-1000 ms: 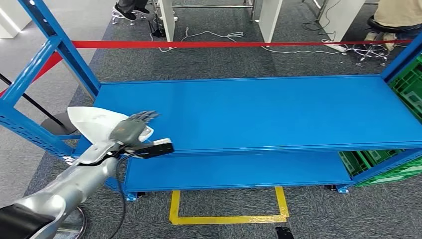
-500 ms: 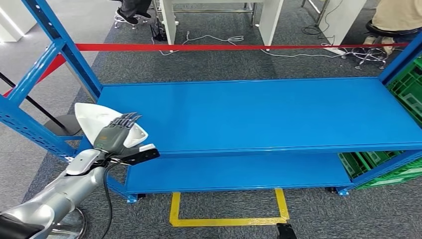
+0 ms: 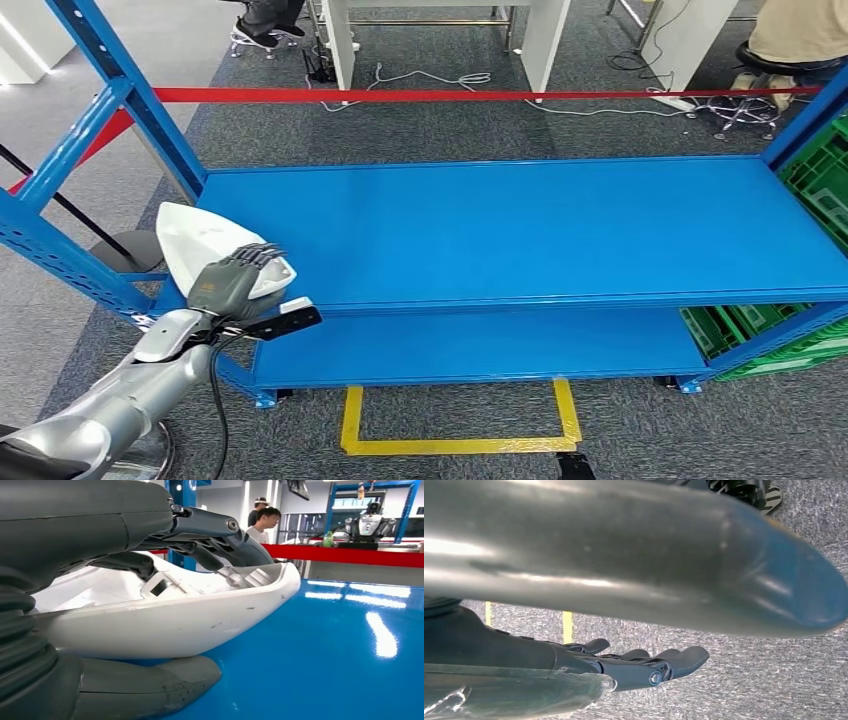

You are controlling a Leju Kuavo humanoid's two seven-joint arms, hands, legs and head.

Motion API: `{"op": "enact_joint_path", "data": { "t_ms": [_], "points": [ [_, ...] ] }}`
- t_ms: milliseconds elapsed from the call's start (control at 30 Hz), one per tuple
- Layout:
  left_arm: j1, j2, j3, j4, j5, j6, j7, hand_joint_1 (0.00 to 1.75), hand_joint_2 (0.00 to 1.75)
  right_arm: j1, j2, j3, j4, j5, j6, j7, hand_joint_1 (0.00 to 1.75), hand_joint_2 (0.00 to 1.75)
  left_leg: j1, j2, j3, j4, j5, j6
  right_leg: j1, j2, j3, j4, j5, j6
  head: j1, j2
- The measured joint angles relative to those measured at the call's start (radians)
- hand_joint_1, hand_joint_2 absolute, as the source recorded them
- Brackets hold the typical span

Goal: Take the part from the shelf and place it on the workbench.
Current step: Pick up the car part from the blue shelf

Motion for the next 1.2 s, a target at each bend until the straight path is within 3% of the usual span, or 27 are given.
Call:
{"op": "enact_joint_path", "data": {
  "t_ms": [1200],
  "points": [
    [0.024,-0.007,0.01,0.001,-0.112,0.105,0.054,1.75,1.75,0.006,0.0,-0.001,0.0,0.0,-0.008,0.007,0.0,0.0,0.0,0.0,0.0,0.0,-0.001,0.0,0.0,0.0,0.0,0.0,-0.001,0.0,0.0,0.0]
  ]
}}
